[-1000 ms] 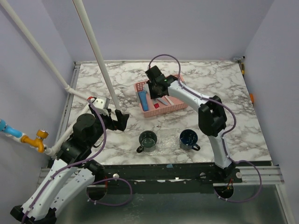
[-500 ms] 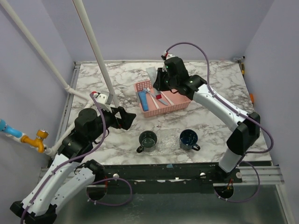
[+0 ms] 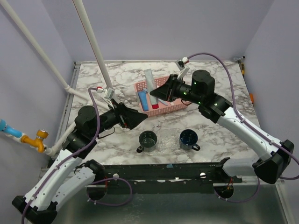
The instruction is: Prepare toiletry sets of a toothbrush and toothpaste on the tray
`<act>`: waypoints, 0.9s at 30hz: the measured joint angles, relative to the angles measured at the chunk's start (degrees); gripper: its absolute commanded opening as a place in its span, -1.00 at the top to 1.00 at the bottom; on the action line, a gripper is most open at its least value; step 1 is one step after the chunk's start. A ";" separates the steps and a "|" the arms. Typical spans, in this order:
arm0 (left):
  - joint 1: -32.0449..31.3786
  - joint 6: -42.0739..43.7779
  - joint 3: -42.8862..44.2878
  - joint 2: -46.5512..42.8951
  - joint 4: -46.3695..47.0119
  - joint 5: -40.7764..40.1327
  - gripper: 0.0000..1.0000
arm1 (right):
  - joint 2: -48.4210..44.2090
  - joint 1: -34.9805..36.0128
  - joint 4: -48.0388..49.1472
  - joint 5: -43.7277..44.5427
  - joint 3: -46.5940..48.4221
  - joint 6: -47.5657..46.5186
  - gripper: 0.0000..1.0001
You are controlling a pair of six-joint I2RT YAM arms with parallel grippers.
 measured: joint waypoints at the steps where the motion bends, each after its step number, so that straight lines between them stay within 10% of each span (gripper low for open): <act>1: 0.00 -1.79 -0.37 0.28 1.60 1.46 -0.97 | -1.27 0.22 2.32 -1.33 -1.38 1.40 0.51; 27: 0.00 -22.34 -6.25 2.62 30.51 16.00 -0.85 | -5.62 9.33 29.75 -9.11 -9.90 20.57 0.49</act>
